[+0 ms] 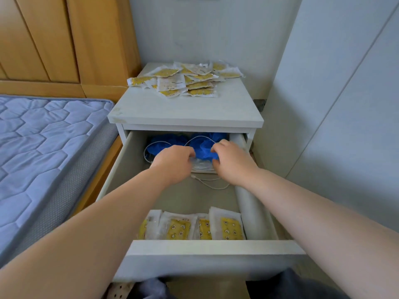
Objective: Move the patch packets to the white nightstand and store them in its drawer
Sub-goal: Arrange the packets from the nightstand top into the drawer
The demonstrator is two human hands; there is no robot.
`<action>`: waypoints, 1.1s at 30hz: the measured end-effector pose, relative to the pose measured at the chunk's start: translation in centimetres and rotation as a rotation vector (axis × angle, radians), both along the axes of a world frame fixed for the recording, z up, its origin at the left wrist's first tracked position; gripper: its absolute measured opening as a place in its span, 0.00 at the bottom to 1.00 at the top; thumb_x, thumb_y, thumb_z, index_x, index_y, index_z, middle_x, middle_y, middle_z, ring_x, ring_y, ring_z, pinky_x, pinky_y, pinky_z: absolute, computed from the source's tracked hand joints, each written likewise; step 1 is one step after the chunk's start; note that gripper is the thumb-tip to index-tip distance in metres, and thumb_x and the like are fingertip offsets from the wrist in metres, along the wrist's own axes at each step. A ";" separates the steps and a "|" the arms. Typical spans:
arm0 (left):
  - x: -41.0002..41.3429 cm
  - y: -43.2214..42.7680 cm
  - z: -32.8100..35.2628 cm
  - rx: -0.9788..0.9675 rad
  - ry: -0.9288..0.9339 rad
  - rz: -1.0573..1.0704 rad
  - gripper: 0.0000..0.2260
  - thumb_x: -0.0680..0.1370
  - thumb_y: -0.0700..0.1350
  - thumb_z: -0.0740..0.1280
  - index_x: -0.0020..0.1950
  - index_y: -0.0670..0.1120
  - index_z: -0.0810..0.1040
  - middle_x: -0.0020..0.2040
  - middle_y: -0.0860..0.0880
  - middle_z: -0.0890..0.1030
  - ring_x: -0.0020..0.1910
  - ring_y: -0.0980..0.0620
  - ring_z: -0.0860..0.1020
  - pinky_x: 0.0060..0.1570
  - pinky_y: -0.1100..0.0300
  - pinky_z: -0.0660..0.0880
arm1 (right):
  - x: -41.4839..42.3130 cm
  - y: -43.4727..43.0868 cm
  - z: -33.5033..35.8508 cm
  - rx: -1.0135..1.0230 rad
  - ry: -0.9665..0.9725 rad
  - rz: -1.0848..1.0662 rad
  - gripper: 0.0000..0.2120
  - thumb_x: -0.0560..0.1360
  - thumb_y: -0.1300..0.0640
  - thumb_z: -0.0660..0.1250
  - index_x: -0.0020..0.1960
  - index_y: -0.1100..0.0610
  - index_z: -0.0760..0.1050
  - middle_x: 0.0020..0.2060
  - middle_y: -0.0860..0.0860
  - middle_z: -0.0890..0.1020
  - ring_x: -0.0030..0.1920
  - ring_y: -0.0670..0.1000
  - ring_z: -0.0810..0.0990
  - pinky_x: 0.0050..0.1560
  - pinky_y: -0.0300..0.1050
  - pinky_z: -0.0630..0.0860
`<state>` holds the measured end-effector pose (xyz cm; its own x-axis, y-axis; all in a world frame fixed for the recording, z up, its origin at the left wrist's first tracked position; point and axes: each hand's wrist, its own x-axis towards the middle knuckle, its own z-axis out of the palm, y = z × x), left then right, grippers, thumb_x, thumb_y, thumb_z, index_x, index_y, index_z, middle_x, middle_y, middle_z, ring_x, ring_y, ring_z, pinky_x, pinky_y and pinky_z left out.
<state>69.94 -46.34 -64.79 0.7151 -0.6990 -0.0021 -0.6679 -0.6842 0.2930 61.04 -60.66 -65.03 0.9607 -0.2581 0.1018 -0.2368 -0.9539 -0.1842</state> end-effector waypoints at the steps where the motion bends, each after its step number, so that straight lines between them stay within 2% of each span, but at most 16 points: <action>1: 0.2 -0.1 1.0 -0.041 -0.047 0.005 0.17 0.78 0.41 0.56 0.64 0.52 0.75 0.60 0.49 0.78 0.56 0.46 0.75 0.52 0.54 0.73 | 0.2 -0.3 1.1 -0.009 -0.046 0.017 0.15 0.77 0.57 0.59 0.62 0.58 0.72 0.58 0.54 0.74 0.60 0.56 0.71 0.56 0.55 0.73; 3: 0.7 -0.4 3.1 -0.144 -0.137 0.008 0.17 0.79 0.40 0.57 0.65 0.50 0.74 0.62 0.50 0.77 0.58 0.47 0.74 0.54 0.54 0.73 | 0.7 -0.8 3.3 -0.035 -0.127 0.055 0.15 0.77 0.58 0.59 0.63 0.59 0.72 0.59 0.54 0.74 0.60 0.55 0.71 0.57 0.54 0.73; 5: 1.5 -0.7 4.5 -0.195 -0.256 -0.006 0.17 0.80 0.41 0.57 0.69 0.49 0.71 0.67 0.49 0.72 0.65 0.48 0.70 0.62 0.53 0.69 | 1.3 -1.2 4.9 -0.064 -0.184 0.083 0.16 0.78 0.58 0.59 0.65 0.59 0.70 0.61 0.54 0.73 0.62 0.54 0.69 0.60 0.52 0.71; 7: 2.7 -0.9 5.2 -0.147 -0.383 0.005 0.20 0.81 0.45 0.56 0.74 0.49 0.64 0.74 0.49 0.63 0.73 0.48 0.61 0.70 0.53 0.59 | 2.3 -1.9 6.0 -0.091 -0.206 0.091 0.19 0.79 0.57 0.58 0.69 0.59 0.67 0.65 0.53 0.70 0.65 0.54 0.67 0.64 0.50 0.68; 9: 4.3 -1.2 5.5 -0.090 -0.423 0.048 0.23 0.82 0.49 0.54 0.77 0.51 0.56 0.78 0.48 0.54 0.76 0.47 0.53 0.73 0.51 0.52 | 3.6 -2.8 6.7 -0.072 -0.214 0.073 0.22 0.80 0.56 0.57 0.72 0.59 0.62 0.69 0.53 0.66 0.68 0.53 0.65 0.67 0.49 0.66; 11: 6.1 -1.8 5.2 -0.068 -0.372 0.083 0.24 0.83 0.52 0.52 0.78 0.52 0.50 0.79 0.47 0.49 0.77 0.46 0.47 0.75 0.48 0.50 | 5.2 -3.7 7.1 0.034 -0.203 0.027 0.24 0.80 0.54 0.56 0.74 0.59 0.59 0.72 0.54 0.63 0.70 0.54 0.63 0.69 0.49 0.64; 14: 8.6 -3.2 4.4 -0.020 -0.167 0.149 0.26 0.83 0.57 0.48 0.78 0.54 0.43 0.79 0.48 0.43 0.78 0.46 0.43 0.75 0.45 0.49 | 7.9 -5.1 7.0 0.250 -0.145 -0.091 0.27 0.81 0.49 0.55 0.75 0.59 0.54 0.73 0.56 0.61 0.72 0.57 0.62 0.70 0.51 0.63; 17: 10.8 -4.7 4.0 0.110 -0.128 0.206 0.29 0.81 0.62 0.45 0.78 0.55 0.37 0.79 0.48 0.40 0.78 0.46 0.42 0.74 0.43 0.46 | 10.5 -6.4 6.6 0.357 -0.086 -0.206 0.30 0.81 0.44 0.54 0.76 0.59 0.52 0.74 0.57 0.60 0.72 0.59 0.62 0.71 0.57 0.61; 21: 13.6 -6.2 4.4 0.144 -0.096 0.269 0.35 0.77 0.69 0.47 0.77 0.57 0.36 0.78 0.49 0.38 0.78 0.46 0.41 0.72 0.38 0.46 | 13.7 -7.5 6.0 0.291 -0.076 -0.285 0.34 0.78 0.40 0.56 0.76 0.56 0.49 0.75 0.53 0.59 0.74 0.56 0.60 0.72 0.62 0.53; 24: 15.4 -6.9 4.5 0.135 -0.112 0.285 0.37 0.75 0.71 0.48 0.76 0.59 0.34 0.78 0.49 0.34 0.77 0.45 0.37 0.71 0.36 0.46 | 15.5 -8.2 5.1 0.181 -0.140 -0.241 0.37 0.75 0.40 0.60 0.77 0.54 0.49 0.75 0.51 0.57 0.75 0.54 0.57 0.70 0.63 0.54; 27: 17.1 -7.6 4.4 0.077 -0.175 0.257 0.35 0.77 0.68 0.50 0.77 0.59 0.36 0.78 0.51 0.35 0.76 0.46 0.35 0.71 0.36 0.43 | 17.0 -8.8 4.7 0.136 -0.158 -0.154 0.37 0.75 0.43 0.60 0.77 0.52 0.48 0.77 0.50 0.52 0.76 0.53 0.51 0.73 0.63 0.51; 29: 18.1 -7.9 4.2 0.049 -0.182 0.220 0.33 0.78 0.65 0.50 0.78 0.57 0.39 0.79 0.52 0.38 0.77 0.47 0.37 0.72 0.38 0.42 | 17.9 -9.0 4.7 0.092 -0.133 -0.087 0.34 0.76 0.45 0.58 0.77 0.51 0.49 0.77 0.50 0.53 0.77 0.53 0.49 0.74 0.61 0.49; 31: 18.7 -8.1 4.2 0.031 -0.181 0.182 0.31 0.79 0.63 0.51 0.78 0.55 0.43 0.79 0.54 0.44 0.78 0.49 0.41 0.73 0.39 0.45 | 18.4 -9.1 4.8 0.087 -0.113 -0.042 0.31 0.77 0.47 0.56 0.77 0.50 0.51 0.77 0.50 0.56 0.76 0.52 0.53 0.74 0.59 0.51; 33: 18.7 -8.2 4.3 -0.019 -0.214 0.158 0.28 0.79 0.59 0.54 0.78 0.54 0.51 0.78 0.54 0.53 0.77 0.49 0.49 0.72 0.42 0.53 | 18.5 -9.2 4.9 0.078 -0.119 -0.031 0.30 0.77 0.47 0.56 0.77 0.50 0.55 0.75 0.50 0.61 0.74 0.54 0.59 0.73 0.57 0.57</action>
<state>88.63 -54.54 -60.54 0.7982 -0.5771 0.1729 -0.6013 -0.7805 0.1708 79.59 -69.84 -60.14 0.9345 -0.2987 0.1933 -0.2375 -0.9282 -0.2864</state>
